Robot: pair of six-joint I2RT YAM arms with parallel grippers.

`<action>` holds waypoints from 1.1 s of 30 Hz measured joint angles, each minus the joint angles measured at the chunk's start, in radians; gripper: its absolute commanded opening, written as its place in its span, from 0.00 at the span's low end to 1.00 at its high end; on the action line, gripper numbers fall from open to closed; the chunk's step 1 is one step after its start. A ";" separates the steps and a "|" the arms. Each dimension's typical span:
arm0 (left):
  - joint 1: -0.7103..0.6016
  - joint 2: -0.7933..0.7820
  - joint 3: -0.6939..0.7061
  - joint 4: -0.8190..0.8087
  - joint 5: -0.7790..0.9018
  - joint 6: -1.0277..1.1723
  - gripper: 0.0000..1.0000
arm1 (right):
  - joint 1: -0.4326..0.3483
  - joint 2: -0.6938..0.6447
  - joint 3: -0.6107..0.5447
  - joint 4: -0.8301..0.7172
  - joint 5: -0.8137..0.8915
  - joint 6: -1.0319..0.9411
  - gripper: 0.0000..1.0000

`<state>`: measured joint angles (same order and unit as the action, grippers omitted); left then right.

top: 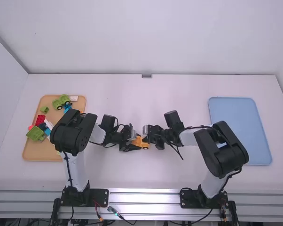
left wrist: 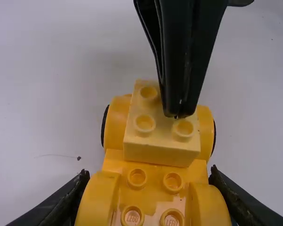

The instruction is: Assemble lego blocks to make yellow taxi

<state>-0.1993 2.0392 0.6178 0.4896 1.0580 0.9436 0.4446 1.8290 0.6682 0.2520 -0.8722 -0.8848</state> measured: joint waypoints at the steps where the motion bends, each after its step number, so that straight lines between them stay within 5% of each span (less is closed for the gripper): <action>1: 0.000 0.000 0.000 0.000 0.000 0.000 0.61 | 0.000 0.000 0.003 -0.010 0.000 0.002 0.00; 33: 0.000 0.000 0.000 0.007 -0.007 0.000 0.61 | -0.020 0.054 0.103 -0.203 -0.024 0.014 0.00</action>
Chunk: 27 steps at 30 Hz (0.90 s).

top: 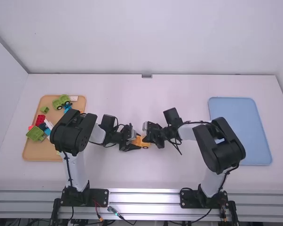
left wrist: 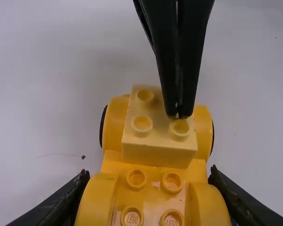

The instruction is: Assemble lego blocks to make yellow taxi

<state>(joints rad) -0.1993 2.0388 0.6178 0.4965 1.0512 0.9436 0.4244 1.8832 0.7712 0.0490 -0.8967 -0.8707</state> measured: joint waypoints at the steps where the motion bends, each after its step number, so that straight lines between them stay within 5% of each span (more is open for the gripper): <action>1: 0.000 0.000 0.000 0.000 0.000 0.000 0.61 | 0.000 0.000 0.000 0.000 0.000 0.000 0.00; 14: 0.002 0.000 0.015 -0.019 -0.005 -0.008 0.60 | 0.000 0.000 -0.001 0.036 0.002 -0.004 0.00; 27: 0.003 0.000 0.023 -0.002 -0.020 -0.035 0.62 | -0.007 -0.072 0.139 -0.146 0.192 -0.015 0.00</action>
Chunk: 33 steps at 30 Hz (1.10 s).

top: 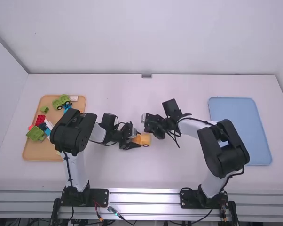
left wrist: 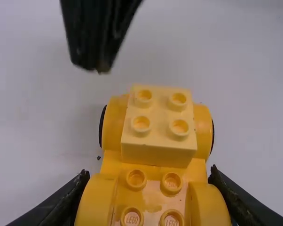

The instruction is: Assemble lego blocks to make yellow taxi

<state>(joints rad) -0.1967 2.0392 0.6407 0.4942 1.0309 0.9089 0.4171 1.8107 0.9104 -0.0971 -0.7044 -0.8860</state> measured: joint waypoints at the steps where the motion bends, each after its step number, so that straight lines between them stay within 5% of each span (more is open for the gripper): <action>1: 0.000 0.000 0.000 0.003 -0.002 -0.003 0.62 | -0.003 -0.006 0.005 -0.013 0.006 0.000 0.00; 4: 0.000 0.000 0.000 0.023 -0.020 -0.027 0.63 | -0.021 -0.035 0.029 -0.074 0.021 -0.002 0.00; 5: 0.000 0.000 0.002 0.022 -0.023 -0.037 0.63 | -0.034 -0.046 0.041 -0.105 0.027 0.001 0.09; 8: 0.000 0.000 0.011 0.010 -0.024 -0.049 0.65 | -0.072 -0.064 0.054 -0.169 0.050 0.007 0.18; 11: 0.000 0.000 0.023 -0.001 -0.033 -0.054 0.67 | -0.106 -0.076 0.054 -0.175 0.109 0.065 0.40; 13: 0.000 0.000 0.029 -0.002 -0.040 -0.056 0.69 | -0.120 -0.079 0.055 -0.175 0.143 0.095 0.45; 17: 0.000 0.000 0.032 -0.003 -0.045 -0.047 0.78 | -0.148 -0.080 0.055 -0.200 0.207 0.156 0.82; 21: 0.000 0.000 0.032 0.002 -0.048 -0.041 1.00 | -0.150 -0.080 0.055 -0.201 0.227 0.185 0.93; 33: 0.000 -0.029 0.031 -0.012 -0.101 -0.075 0.99 | -0.150 -0.080 0.055 -0.199 0.240 0.203 0.99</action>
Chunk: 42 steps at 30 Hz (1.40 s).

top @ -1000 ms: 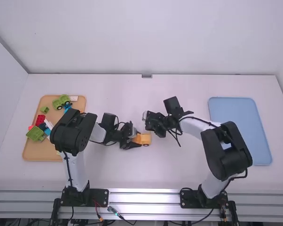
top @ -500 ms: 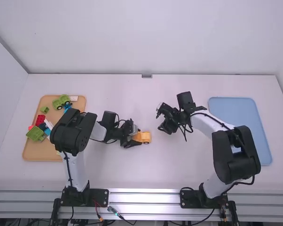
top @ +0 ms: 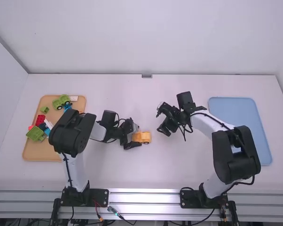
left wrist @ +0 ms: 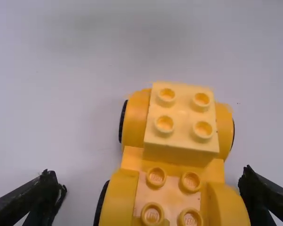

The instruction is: Assemble lego blocks to make yellow taxi

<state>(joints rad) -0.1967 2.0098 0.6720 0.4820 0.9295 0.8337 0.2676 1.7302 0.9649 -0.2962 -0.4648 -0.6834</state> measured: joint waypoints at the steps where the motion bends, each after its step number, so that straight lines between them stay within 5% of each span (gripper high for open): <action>1: 0.000 -0.007 0.000 -0.010 -0.005 -0.006 0.99 | 0.000 0.000 0.000 -0.001 0.000 0.002 0.99; 10: 0.000 -0.175 0.003 -0.298 -0.193 -0.051 0.99 | 0.000 0.000 0.000 0.000 0.000 0.004 0.99; 20: 0.000 -0.395 0.174 -0.758 -0.492 -0.057 0.99 | 0.003 0.000 0.000 0.005 0.004 0.003 0.99; 25: 0.000 -0.398 0.201 -0.737 -0.668 -0.150 0.99 | 0.003 0.000 0.000 0.005 0.003 0.003 0.99; 33: 0.082 -0.398 0.312 -0.713 -1.011 -0.647 0.99 | 0.003 0.000 0.000 0.006 0.004 0.002 0.99; 42: 0.259 -0.398 0.344 -0.706 -1.104 -0.949 0.99 | 0.003 0.000 0.000 0.005 0.004 0.002 0.99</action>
<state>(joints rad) 0.0624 1.6119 1.0164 -0.2241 -0.1745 -0.1150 0.2710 1.7302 0.9649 -0.2913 -0.4610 -0.6819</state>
